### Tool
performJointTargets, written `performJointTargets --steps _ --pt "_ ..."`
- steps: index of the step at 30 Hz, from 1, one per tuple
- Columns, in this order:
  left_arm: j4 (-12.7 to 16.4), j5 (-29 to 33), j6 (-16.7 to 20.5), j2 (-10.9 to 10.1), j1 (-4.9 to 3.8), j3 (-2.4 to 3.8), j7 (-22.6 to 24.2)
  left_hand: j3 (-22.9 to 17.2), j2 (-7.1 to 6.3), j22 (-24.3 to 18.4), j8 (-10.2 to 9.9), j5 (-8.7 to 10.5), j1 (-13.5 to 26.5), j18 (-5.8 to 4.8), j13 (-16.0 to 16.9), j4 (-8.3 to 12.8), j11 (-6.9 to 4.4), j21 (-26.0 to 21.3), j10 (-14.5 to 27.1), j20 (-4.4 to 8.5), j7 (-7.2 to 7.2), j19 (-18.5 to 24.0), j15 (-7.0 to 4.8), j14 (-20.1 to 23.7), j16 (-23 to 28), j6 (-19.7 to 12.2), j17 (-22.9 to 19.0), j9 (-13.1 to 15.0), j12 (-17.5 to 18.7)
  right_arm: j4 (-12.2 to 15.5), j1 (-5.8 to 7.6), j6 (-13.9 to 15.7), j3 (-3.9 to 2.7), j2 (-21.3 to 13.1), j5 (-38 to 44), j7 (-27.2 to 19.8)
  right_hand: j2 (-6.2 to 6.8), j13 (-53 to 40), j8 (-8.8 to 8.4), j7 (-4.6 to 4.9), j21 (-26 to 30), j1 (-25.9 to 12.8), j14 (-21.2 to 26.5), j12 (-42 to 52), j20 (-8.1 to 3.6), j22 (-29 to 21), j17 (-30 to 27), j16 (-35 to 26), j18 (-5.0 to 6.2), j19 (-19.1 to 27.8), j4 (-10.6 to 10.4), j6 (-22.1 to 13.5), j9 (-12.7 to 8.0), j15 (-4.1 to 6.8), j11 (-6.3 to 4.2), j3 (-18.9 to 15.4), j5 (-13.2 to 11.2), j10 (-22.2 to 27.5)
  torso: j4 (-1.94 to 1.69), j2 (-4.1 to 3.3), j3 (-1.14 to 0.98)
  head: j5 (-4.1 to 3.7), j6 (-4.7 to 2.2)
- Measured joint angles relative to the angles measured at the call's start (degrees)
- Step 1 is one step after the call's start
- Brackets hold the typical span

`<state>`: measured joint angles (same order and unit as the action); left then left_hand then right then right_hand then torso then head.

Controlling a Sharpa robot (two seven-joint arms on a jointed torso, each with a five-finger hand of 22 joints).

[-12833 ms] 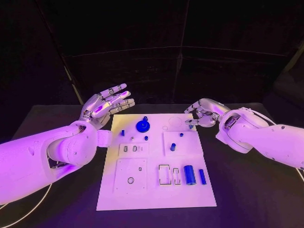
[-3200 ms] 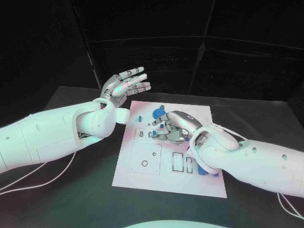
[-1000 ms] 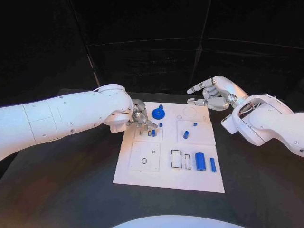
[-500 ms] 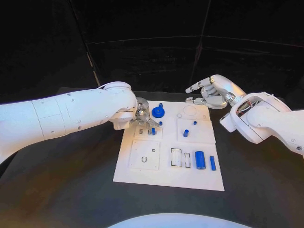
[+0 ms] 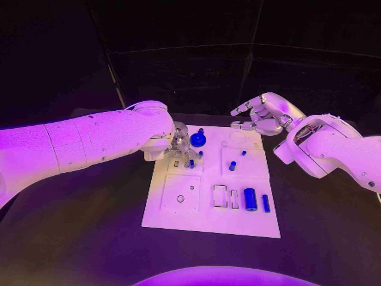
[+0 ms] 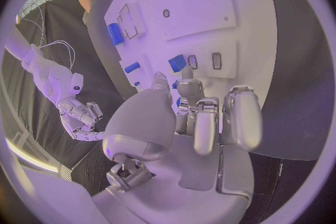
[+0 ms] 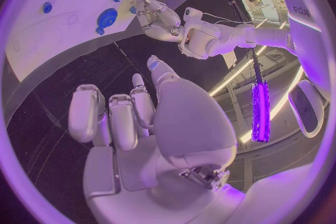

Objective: Assemble the parts on the task board

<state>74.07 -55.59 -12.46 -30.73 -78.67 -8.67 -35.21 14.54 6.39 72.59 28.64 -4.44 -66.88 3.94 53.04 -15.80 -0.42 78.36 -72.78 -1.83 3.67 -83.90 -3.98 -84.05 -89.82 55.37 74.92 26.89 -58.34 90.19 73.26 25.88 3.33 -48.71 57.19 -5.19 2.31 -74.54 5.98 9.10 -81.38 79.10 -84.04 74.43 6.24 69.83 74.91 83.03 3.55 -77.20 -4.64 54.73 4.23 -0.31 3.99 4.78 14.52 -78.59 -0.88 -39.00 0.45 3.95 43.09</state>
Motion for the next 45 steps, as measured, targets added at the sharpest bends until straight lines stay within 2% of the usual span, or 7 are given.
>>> performJointTargets --steps 9,16,39,45 --pt "-0.6 -0.1 -1.4 0.4 0.00 -0.01 0.0 0.0 0.07 0.3 0.5 0.00 -0.6 0.00 0.2 0.3 0.00 0.2 0.0 0.00 -0.01 0.0 0.00 0.0 0.0 -0.4 0.0 0.5 -0.2 -0.3 0.00 -0.1 0.00 0.2 0.1 0.1 0.00 0.0 0.00 0.00 0.0 0.0 0.0 0.0 0.00 0.0 0.0 0.0 0.00 0.0 0.0 0.0 0.0 0.00 0.00 0.0 0.0 0.0 -0.01 -0.01 0.04 0.11 0.19" --pt "-1.2 -0.1 -2.4 0.9 0.02 -0.01 0.0 -0.6 0.20 0.5 0.9 -0.27 -2.3 0.01 0.2 2.1 0.00 0.2 0.0 0.00 0.00 0.0 0.01 0.0 0.0 -0.8 0.0 1.4 -0.2 -0.4 0.00 -0.1 0.00 0.4 0.1 0.3 0.00 0.0 0.23 0.00 0.0 0.0 0.2 0.0 0.00 -0.1 0.0 0.0 0.00 0.0 0.0 0.0 0.0 0.16 0.00 0.0 0.0 0.0 -0.01 -0.02 0.05 0.05 0.48" --pt "-1.9 -0.1 -3.2 1.8 0.15 -0.01 -0.1 -1.0 0.60 0.7 1.3 -0.27 -3.2 0.01 0.3 2.9 0.00 0.4 0.0 0.00 0.00 0.0 0.01 0.0 0.0 -1.2 0.0 1.9 -0.2 -0.5 -0.01 -0.4 0.00 0.6 0.3 0.6 0.00 0.0 0.24 0.00 0.0 0.0 0.2 0.0 0.00 -0.1 0.0 0.0 0.00 0.0 0.0 0.0 0.0 0.22 0.00 0.0 0.0 0.0 -0.03 -0.02 0.03 -0.21 0.64" --pt "-2.0 -0.1 -3.2 2.0 0.17 -0.01 -0.2 -1.9 1.58 0.8 1.6 -0.49 -4.2 0.02 0.4 3.8 0.00 0.4 0.0 0.00 0.00 0.0 0.01 0.0 0.0 -1.2 0.0 2.3 -0.5 -0.5 -0.01 -0.5 0.00 0.6 0.3 0.7 0.00 0.0 0.24 -0.20 0.0 0.0 0.2 0.0 0.00 -0.1 0.0 0.0 0.00 0.0 0.0 0.2 0.0 0.21 0.00 0.0 0.0 0.0 -0.05 -0.01 0.04 -0.08 0.58"
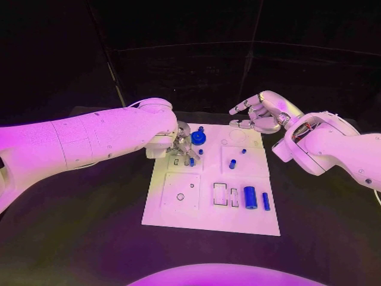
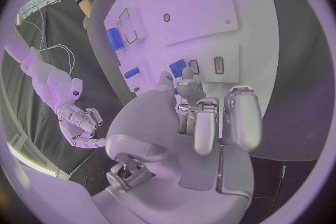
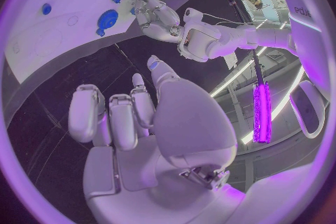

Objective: Assemble the parts on the task board

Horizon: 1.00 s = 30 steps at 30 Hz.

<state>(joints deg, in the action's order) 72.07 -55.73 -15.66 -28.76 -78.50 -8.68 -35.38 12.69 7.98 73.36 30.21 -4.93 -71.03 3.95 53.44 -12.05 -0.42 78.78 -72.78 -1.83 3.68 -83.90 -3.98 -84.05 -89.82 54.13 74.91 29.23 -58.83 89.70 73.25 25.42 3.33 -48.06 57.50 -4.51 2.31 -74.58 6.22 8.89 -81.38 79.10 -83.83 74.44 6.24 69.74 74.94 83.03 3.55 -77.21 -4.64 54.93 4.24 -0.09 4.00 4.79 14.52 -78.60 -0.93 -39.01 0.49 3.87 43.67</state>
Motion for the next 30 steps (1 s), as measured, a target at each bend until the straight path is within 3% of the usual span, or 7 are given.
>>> performJointTargets --steps 14,26,30 --pt "-0.1 0.0 -0.8 0.4 0.05 0.01 -0.2 -2.0 0.32 0.5 0.2 0.01 -2.4 0.00 0.2 3.0 0.00 0.2 0.0 0.00 -0.21 0.0 0.00 0.0 0.0 -0.6 0.0 0.7 0.0 0.2 0.00 -0.2 0.00 0.1 0.0 0.1 0.00 -0.1 0.00 0.00 0.0 0.0 0.0 0.0 0.00 0.0 0.0 0.0 0.00 0.0 -0.1 0.0 0.0 0.00 0.00 -0.1 0.0 0.0 -0.02 0.01 0.01 -0.03 0.39" --pt "0.0 0.0 -1.2 0.3 0.06 0.01 -0.2 -2.3 -0.23 0.7 0.2 0.01 -2.9 0.00 0.2 3.6 0.00 0.4 0.0 0.00 -0.21 0.0 0.00 0.0 0.0 -0.6 0.0 0.8 0.0 0.5 0.00 -0.4 0.00 0.2 0.0 0.1 0.00 -0.2 0.00 0.00 0.2 0.0 -0.2 0.0 0.00 0.0 0.0 0.0 0.00 0.0 0.0 0.0 -0.1 0.21 0.00 -0.3 0.0 0.0 -0.02 -0.02 0.03 -0.12 0.77" --pt "0.0 0.0 -1.2 0.2 0.06 0.01 -0.2 -3.7 0.57 0.8 0.2 0.01 -4.7 0.00 0.1 4.9 -0.21 0.4 0.2 0.00 -0.53 0.0 -0.02 0.0 0.0 -0.9 0.0 0.8 0.0 0.5 0.00 -0.4 0.00 0.2 0.0 0.1 0.00 -0.2 0.00 0.00 0.2 0.0 -0.2 0.0 0.00 0.0 0.0 0.0 0.00 0.0 0.0 0.0 -0.1 0.21 0.00 -0.3 0.0 0.0 -0.02 -0.02 0.04 -0.08 0.81"
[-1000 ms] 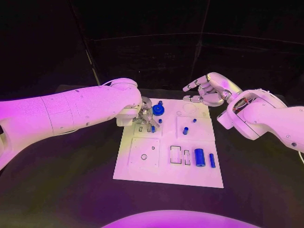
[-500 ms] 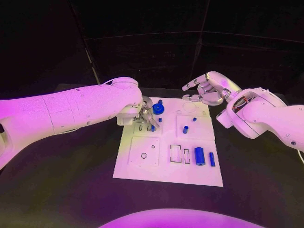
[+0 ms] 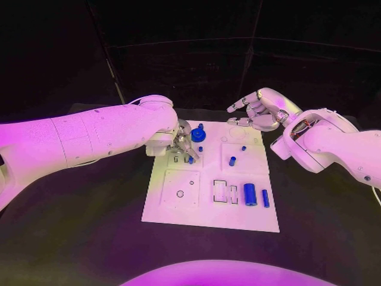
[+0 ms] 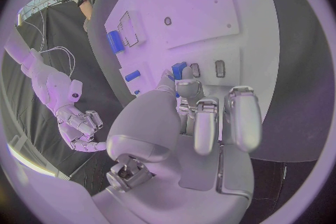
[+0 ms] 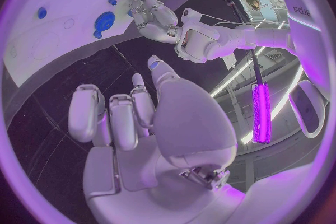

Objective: Assemble the parts on the task board

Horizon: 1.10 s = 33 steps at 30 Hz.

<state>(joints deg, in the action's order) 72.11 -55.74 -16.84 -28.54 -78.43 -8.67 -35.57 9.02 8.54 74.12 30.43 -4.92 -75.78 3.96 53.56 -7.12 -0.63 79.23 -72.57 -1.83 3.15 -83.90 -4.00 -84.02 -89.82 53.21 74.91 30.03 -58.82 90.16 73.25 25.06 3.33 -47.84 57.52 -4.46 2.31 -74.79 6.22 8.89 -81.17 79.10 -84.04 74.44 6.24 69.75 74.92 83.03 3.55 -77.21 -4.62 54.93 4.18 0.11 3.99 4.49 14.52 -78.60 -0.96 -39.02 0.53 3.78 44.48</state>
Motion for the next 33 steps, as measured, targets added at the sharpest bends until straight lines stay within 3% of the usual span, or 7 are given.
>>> performJointTargets --steps 5,9,12,14,18,27,33 --pt "0.3 0.3 0.1 -0.3 -0.06 0.09 0.4 -3.4 0.75 0.0 -0.9 -1.31 -3.5 0.00 -0.7 3.4 -0.48 0.0 0.7 0.00 -0.20 0.0 -0.40 0.0 0.0 -0.6 0.0 -0.3 0.9 0.0 0.00 0.0 0.00 0.1 0.0 0.0 0.00 0.0 0.00 0.00 0.0 0.0 0.0 0.0 0.00 0.0 0.0 0.0 0.00 0.0 0.0 0.0 0.0 0.00 0.00 0.0 0.0 0.0 -0.01 0.01 0.02 0.04 -0.01" --pt "0.8 0.9 0.6 -0.8 -0.10 0.08 0.8 -4.6 0.33 -0.1 -1.6 -4.50 -6.3 0.00 -1.4 2.6 -0.48 0.0 1.3 0.18 -0.02 -0.2 -0.60 0.2 0.0 -1.4 0.0 -0.7 2.2 0.0 0.00 0.0 0.00 0.2 0.0 0.0 0.00 0.0 0.00 0.00 0.0 0.0 0.0 0.0 0.00 0.0 0.0 0.0 0.00 0.0 0.0 0.0 0.0 0.00 0.00 0.0 0.0 0.0 -0.01 0.01 0.02 -0.05 0.13" --pt "1.2 1.3 1.3 -1.1 0.00 0.02 1.3 -6.4 -0.28 -0.2 -1.8 -4.86 -6.6 0.00 -2.0 0.8 -0.36 0.0 1.2 0.18 0.13 -0.2 -0.60 0.2 0.0 -1.6 0.0 -0.6 2.9 0.0 0.00 0.0 0.00 0.3 -0.1 0.0 0.00 -0.1 0.00 0.00 0.0 0.0 0.0 0.0 0.00 0.0 0.0 0.0 0.00 0.0 0.0 0.0 0.0 0.00 0.00 0.0 0.0 0.0 -0.01 0.01 0.02 -0.21 0.24" --pt "1.4 1.5 1.9 -1.3 0.05 0.00 1.5 -8.5 -2.04 -0.3 -1.8 -4.93 -5.1 0.00 -2.3 -1.0 -0.04 0.0 0.9 0.19 0.20 -0.2 -0.60 0.2 0.0 -1.6 0.0 0.1 3.0 0.0 0.00 0.0 0.00 0.3 -0.1 0.0 0.00 -0.1 0.00 0.00 0.0 0.0 0.0 0.0 0.00 0.0 0.0 0.0 0.00 0.0 0.0 0.0 0.0 0.00 0.00 0.0 0.0 0.0 -0.01 0.03 0.02 -0.37 0.31" --pt "2.2 1.9 3.6 -2.1 0.06 0.00 2.0 -23.3 -7.66 -0.2 -0.5 -5.09 2.3 0.00 -2.4 1.4 0.35 -0.2 0.5 -0.06 0.34 0.1 -0.53 0.1 0.0 -1.5 0.0 1.5 3.2 -0.1 0.00 0.0 0.00 0.3 -0.1 0.1 0.00 -0.1 0.00 0.00 0.0 0.0 0.0 0.0 0.00 0.0 0.0 0.0 0.00 0.0 0.0 0.0 0.0 0.00 0.00 0.0 0.0 0.0 -0.03 0.07 0.02 -0.54 0.33" --pt "4.0 2.7 8.5 -4.5 0.30 0.02 3.2 -32.8 -10.57 0.1 0.9 -4.77 6.8 0.00 -2.0 2.9 -0.02 -0.2 -0.3 -0.06 0.56 0.1 -0.48 0.1 0.0 -1.7 0.0 3.4 2.9 -0.3 0.00 0.0 0.00 0.1 -0.3 0.2 0.00 -0.1 0.00 0.00 0.0 0.0 0.0 0.0 0.00 -0.1 0.0 0.0 0.00 0.0 -0.2 0.0 0.0 -0.01 0.00 -0.1 0.0 0.0 -0.36 0.16 0.00 -0.43 0.47" --pt "5.1 3.5 12.0 -6.2 0.88 0.01 4.5 -33.5 -10.99 0.2 1.2 -4.61 7.2 0.00 -1.6 2.9 -0.08 -0.2 -0.3 -0.07 0.56 0.1 -0.48 0.1 0.0 -1.7 0.0 3.7 2.4 -0.5 0.00 -0.2 0.00 -0.1 -0.4 0.4 0.00 0.0 0.00 0.00 0.0 0.0 0.0 0.0 -0.22 -0.2 0.0 0.0 0.00 0.2 -0.2 0.0 0.0 -0.01 0.00 -0.1 0.0 0.0 -0.59 0.26 -0.05 -0.36 0.69"
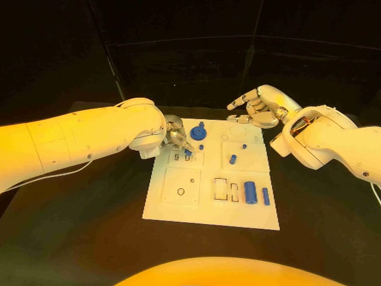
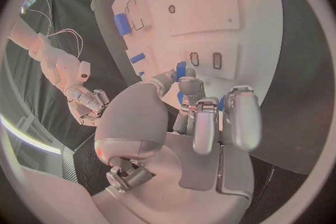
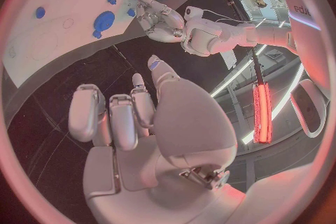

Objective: Assemble the parts on the task board

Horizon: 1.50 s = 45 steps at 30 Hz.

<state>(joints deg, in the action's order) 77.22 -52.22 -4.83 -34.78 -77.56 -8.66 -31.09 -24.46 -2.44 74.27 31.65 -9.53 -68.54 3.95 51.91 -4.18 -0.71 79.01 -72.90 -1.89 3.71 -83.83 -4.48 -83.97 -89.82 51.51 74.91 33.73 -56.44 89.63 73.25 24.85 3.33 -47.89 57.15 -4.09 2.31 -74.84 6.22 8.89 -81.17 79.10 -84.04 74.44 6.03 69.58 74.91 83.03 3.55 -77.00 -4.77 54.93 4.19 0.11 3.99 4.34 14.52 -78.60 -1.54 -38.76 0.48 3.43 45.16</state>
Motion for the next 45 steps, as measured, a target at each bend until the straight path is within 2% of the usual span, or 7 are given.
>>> performJointTargets --steps 8,13,16,27,45 --pt "1.4 1.6 4.6 -1.9 1.39 -0.02 2.0 -0.3 -0.20 0.0 0.1 0.01 0.2 0.00 0.0 0.0 0.09 0.0 -0.3 0.00 0.01 0.0 0.00 0.0 0.0 0.0 0.0 0.1 -0.1 -0.3 0.00 -0.2 0.00 -0.3 -0.1 0.2 0.00 0.0 0.00 0.00 0.0 0.0 0.0 0.0 0.00 -0.1 0.0 0.0 0.00 0.0 -0.1 0.0 0.0 0.00 0.00 -0.1 0.0 0.0 -0.24 0.11 -0.07 0.13 -0.07" --pt "2.1 0.6 6.7 -2.2 2.74 -0.07 2.9 -0.5 -0.34 -0.1 0.1 0.04 0.3 0.00 0.0 0.2 -0.02 0.0 -0.4 0.00 0.01 0.0 0.00 0.0 0.0 0.0 0.0 0.1 -0.1 -0.4 0.00 -0.3 0.00 -0.3 -0.1 0.3 -0.23 0.1 0.00 0.00 0.2 -0.2 0.0 0.0 0.00 -0.2 0.0 0.0 0.00 0.0 -0.2 0.0 0.0 0.00 0.00 -0.2 0.0 0.0 -0.36 0.14 -0.05 -0.17 -0.05" --pt "2.4 -0.2 7.4 -2.2 3.13 -0.08 3.2 -0.6 -0.39 -0.3 0.1 0.06 0.4 0.00 0.0 0.3 -0.02 -0.3 -0.4 0.00 0.01 0.0 0.00 0.0 0.0 0.0 0.0 0.1 -0.1 -0.5 0.00 -0.3 0.00 -0.4 -0.1 0.3 -0.23 0.1 0.00 0.00 0.2 -0.2 0.0 0.0 0.00 -0.2 0.0 0.0 0.00 0.0 -0.2 0.0 0.0 0.00 0.00 -0.2 0.0 0.0 -0.36 0.15 -0.04 -0.01 -0.13" --pt "2.6 -3.1 8.6 -2.1 3.49 -0.06 3.3 -1.4 -0.78 -0.2 0.1 0.23 0.8 0.00 0.1 0.8 -0.01 -0.3 -0.4 0.00 0.01 0.0 0.00 0.0 0.0 0.0 0.0 0.2 -0.1 -0.7 0.00 -0.4 0.00 -0.5 -0.1 0.5 -0.23 0.1 0.00 0.00 0.2 -0.2 0.0 0.0 0.00 -0.2 0.0 0.0 0.00 0.0 -0.2 0.0 0.0 0.00 0.00 -0.2 0.0 0.0 -0.19 0.12 -0.04 0.18 -0.08" --pt "2.5 -7.1 5.4 -1.9 3.56 -0.02 2.1 -1.6 -0.70 -0.1 0.3 0.14 0.7 0.01 0.1 1.0 0.01 -0.3 -0.4 0.00 0.11 0.0 -0.01 0.0 0.0 -0.1 0.0 0.2 -0.1 -0.8 0.00 -0.4 0.00 -0.6 -0.1 0.9 -0.23 0.1 0.00 0.00 0.2 -0.2 0.0 0.0 0.00 -0.3 0.0 0.0 0.00 0.0 -0.2 0.0 0.0 0.00 0.00 -0.2 0.0 0.0 -0.23 0.10 -0.07 0.73 0.34"
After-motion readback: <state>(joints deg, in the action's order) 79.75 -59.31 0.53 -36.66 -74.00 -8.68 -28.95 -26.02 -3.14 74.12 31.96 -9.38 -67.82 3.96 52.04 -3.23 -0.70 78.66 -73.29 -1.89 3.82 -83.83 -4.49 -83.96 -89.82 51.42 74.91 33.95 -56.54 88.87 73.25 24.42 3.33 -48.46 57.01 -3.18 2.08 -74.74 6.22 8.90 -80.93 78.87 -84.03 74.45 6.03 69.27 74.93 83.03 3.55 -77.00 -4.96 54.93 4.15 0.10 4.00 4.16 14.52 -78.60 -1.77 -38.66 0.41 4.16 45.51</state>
